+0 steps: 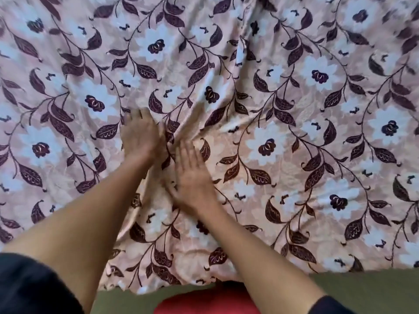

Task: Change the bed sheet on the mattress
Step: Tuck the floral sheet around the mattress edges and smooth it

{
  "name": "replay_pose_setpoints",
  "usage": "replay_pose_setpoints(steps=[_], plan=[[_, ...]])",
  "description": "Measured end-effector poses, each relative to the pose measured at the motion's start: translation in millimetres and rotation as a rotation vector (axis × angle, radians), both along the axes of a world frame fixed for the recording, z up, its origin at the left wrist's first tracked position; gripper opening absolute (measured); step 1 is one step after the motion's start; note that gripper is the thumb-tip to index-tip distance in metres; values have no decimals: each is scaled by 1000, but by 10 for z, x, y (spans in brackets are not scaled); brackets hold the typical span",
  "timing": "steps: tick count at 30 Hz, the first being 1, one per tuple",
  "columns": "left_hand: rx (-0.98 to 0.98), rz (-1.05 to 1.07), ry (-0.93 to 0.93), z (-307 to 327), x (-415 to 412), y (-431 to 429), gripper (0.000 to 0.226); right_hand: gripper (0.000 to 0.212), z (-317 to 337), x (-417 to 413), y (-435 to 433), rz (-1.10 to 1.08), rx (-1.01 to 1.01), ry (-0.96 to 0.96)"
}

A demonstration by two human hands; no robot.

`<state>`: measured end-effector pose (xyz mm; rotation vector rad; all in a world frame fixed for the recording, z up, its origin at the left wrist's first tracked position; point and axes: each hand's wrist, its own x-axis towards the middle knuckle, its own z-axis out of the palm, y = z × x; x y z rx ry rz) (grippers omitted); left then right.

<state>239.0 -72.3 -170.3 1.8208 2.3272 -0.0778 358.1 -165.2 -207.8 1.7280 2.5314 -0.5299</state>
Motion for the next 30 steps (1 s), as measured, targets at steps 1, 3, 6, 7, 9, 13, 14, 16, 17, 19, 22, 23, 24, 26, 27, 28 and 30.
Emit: replay_pose_setpoints(steps=[1,3,6,7,9,13,14,16,17,19,22,23,24,26,27,28,30], plan=[[-33,-11,41,-25,1,134,62,82,20,-143,-48,103,-10,37],[-69,9,71,-67,-16,412,67,77,42,-105,-26,183,-21,93],[-34,-105,110,-91,-95,570,36,74,73,528,192,37,100,88],[-11,-193,116,-102,-133,592,29,76,78,802,320,-80,98,57],[8,-280,92,-107,-232,594,25,82,104,1317,635,-326,33,-81],[82,23,-14,-90,-542,673,25,88,86,1415,1181,-511,-36,-212],[85,27,-7,-89,-602,676,25,88,69,1228,1282,-501,-32,-196],[97,3,-28,-87,-716,696,30,88,27,712,1396,-453,-19,-141],[113,27,-68,-69,-741,750,33,86,3,453,1420,-409,-3,-116],[152,105,-115,-36,-766,892,37,82,6,10,1405,-227,-12,-82],[159,109,-81,-15,-756,1184,53,78,25,-140,1408,53,-37,-44],[131,115,-72,-8,-735,1287,57,79,32,-16,1454,44,-8,-30],[103,130,-63,-6,-716,1381,57,82,38,161,1519,-21,24,-28],[80,93,-56,-41,-736,1561,45,89,25,609,1744,-229,52,-94],[88,36,-36,-71,-766,1649,36,91,30,830,1881,-332,32,-152],[103,-19,-5,-103,-835,1697,30,92,61,998,2002,-418,-3,-208],[149,0,33,-159,-1029,1781,28,92,64,1073,2250,-513,-46,-235]])
